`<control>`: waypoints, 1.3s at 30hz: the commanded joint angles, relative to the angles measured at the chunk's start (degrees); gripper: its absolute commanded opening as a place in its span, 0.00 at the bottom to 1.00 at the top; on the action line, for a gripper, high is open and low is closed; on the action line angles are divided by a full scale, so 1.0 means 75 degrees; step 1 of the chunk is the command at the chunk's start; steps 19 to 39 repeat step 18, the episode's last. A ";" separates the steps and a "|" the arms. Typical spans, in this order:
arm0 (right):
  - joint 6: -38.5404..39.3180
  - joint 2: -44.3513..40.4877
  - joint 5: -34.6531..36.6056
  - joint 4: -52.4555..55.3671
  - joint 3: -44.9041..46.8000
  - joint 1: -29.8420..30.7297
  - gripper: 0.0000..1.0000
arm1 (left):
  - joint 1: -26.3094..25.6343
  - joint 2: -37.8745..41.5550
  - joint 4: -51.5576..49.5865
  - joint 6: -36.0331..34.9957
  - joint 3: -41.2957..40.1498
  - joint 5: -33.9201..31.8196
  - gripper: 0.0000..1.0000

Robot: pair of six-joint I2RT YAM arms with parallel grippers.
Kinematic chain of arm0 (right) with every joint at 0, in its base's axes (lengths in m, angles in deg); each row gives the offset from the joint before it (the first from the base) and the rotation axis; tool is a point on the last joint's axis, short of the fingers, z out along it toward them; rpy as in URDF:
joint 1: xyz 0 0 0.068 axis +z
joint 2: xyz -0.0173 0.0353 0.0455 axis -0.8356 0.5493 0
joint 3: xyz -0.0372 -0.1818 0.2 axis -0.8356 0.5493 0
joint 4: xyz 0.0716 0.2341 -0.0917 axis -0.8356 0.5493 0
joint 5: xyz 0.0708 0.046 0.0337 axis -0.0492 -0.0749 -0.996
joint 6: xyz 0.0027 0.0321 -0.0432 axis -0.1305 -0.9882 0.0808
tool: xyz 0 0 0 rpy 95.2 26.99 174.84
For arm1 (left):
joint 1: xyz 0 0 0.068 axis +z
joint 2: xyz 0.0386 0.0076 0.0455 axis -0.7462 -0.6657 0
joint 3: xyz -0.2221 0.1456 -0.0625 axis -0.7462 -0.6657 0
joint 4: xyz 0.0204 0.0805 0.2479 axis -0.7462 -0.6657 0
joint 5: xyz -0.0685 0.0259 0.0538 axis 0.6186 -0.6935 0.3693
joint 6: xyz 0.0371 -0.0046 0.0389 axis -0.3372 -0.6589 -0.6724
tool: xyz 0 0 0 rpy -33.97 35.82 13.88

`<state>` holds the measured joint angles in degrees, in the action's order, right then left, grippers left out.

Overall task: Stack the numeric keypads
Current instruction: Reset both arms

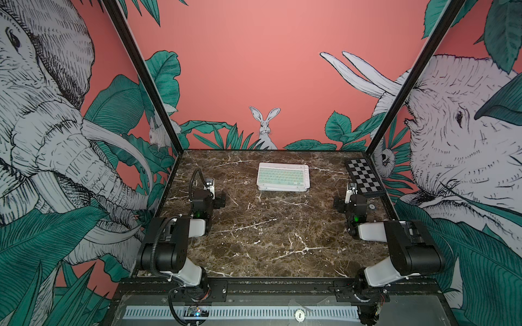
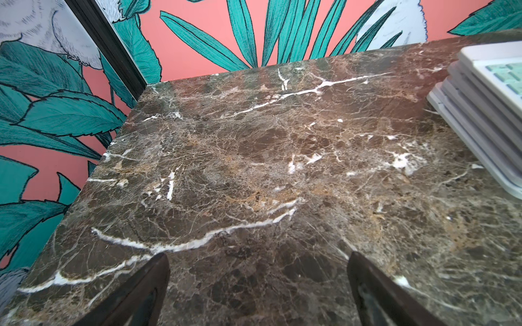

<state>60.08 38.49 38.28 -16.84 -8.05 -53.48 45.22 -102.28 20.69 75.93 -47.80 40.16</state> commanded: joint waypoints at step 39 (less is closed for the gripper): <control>0.0008 -0.0027 -0.0037 -0.0316 -0.0062 -0.0041 0.99 | 0.0043 0.0023 0.0230 -0.0056 -0.0096 0.0114 1.00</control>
